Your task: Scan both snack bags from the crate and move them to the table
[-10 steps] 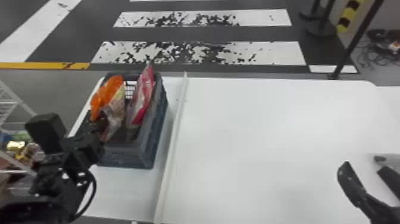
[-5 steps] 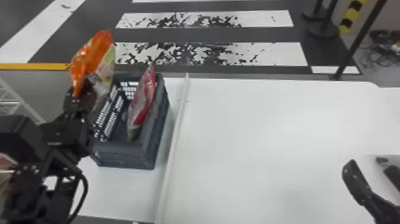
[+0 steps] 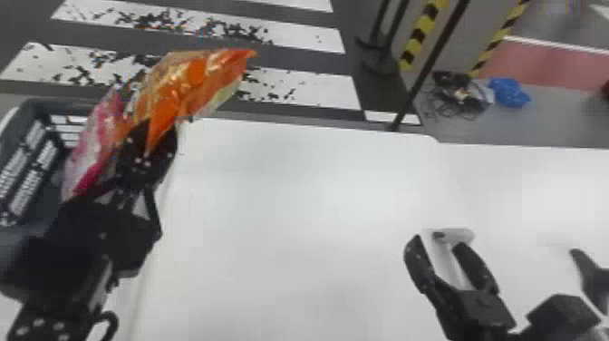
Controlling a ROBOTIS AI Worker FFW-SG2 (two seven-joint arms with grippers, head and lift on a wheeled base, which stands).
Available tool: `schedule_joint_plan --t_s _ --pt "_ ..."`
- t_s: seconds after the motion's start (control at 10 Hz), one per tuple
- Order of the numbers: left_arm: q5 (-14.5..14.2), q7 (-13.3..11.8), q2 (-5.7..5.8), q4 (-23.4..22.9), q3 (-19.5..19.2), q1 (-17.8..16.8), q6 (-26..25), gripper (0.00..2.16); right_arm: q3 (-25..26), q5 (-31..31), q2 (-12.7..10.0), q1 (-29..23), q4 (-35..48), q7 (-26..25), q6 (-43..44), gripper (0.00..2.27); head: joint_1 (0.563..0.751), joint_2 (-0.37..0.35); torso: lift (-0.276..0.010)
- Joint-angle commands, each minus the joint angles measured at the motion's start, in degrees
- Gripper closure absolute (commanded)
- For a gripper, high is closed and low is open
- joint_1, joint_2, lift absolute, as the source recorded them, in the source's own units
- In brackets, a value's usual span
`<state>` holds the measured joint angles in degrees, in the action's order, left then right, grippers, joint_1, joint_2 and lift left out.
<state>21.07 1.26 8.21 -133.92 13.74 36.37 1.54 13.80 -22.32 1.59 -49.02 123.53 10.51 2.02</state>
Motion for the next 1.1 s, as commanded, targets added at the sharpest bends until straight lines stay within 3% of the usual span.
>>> schedule_joint_plan --t_s 0.0,0.1,0.3,0.5,0.8,0.9,1.0 --pt "2.75 0.32 2.78 6.57 7.35 -2.53 0.08 1.91 0.09 -0.01 -0.01 -0.02 0.14 -1.02 0.30 0.16 0.695 -0.296 -0.087" --pt "3.28 0.67 3.83 11.58 11.31 -4.20 0.08 1.91 0.09 0.17 -0.01 -0.02 0.14 -1.29 1.53 0.16 0.695 -0.350 -0.087" --pt "4.77 0.67 3.75 21.95 17.28 -8.42 0.08 1.91 0.09 0.17 -0.01 0.51 0.14 -2.43 1.53 0.16 0.695 -0.350 -0.087" --pt "6.00 -1.08 3.22 27.22 21.15 -11.67 -0.63 1.91 -0.26 0.17 -0.01 0.68 0.22 -2.43 1.53 0.16 0.695 -0.350 -0.087" --pt "4.24 -14.88 2.08 27.58 21.85 -13.25 -2.21 1.91 -0.08 0.17 0.08 0.59 0.40 -2.43 1.53 0.16 0.695 -0.350 -0.087" --pt "5.47 -15.58 0.93 29.51 22.12 -13.69 -2.91 1.91 0.00 0.17 -0.01 0.51 0.57 -2.43 1.53 0.16 0.695 -0.350 -0.087" --pt "5.83 -15.76 0.76 31.09 23.44 -15.18 -6.43 1.91 -0.08 0.17 -0.01 0.42 0.66 -2.43 1.53 0.16 0.695 -0.350 -0.087"
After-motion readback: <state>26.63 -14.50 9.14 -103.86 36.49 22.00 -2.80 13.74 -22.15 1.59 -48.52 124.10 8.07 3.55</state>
